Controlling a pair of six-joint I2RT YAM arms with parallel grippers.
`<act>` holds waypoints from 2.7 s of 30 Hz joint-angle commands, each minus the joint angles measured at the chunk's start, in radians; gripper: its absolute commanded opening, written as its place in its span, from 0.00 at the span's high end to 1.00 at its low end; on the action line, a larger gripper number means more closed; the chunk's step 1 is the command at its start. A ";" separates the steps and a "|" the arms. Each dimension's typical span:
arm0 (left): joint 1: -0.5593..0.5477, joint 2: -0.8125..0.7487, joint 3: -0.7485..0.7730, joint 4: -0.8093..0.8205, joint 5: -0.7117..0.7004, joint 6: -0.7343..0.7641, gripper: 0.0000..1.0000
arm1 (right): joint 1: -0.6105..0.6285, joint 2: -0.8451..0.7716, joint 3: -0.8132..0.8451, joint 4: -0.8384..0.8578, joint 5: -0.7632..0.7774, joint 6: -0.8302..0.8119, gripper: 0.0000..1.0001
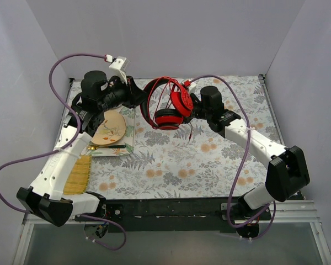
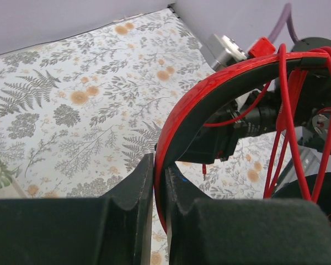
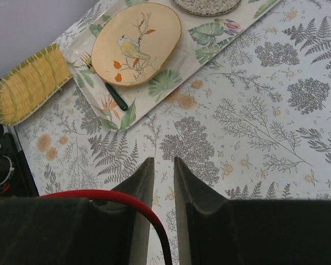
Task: Wrap the headphones
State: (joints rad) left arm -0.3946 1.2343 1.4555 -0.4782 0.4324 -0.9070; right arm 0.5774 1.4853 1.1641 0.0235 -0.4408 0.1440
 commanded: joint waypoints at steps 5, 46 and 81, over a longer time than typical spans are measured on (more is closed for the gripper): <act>0.002 -0.004 0.081 0.049 -0.122 -0.033 1.00 | 0.004 -0.020 -0.090 0.157 0.048 0.078 0.59; 0.000 0.025 0.174 -0.033 -0.041 0.158 1.00 | -0.005 -0.030 -0.337 0.839 0.151 0.259 0.27; 0.000 0.025 0.226 -0.089 -0.004 0.214 1.00 | -0.004 -0.069 -0.311 0.673 0.284 0.195 0.31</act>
State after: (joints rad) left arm -0.3950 1.2888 1.6321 -0.5850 0.4061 -0.6872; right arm 0.5785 1.4868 0.8425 0.7433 -0.2779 0.3706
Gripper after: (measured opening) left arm 0.073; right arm 0.689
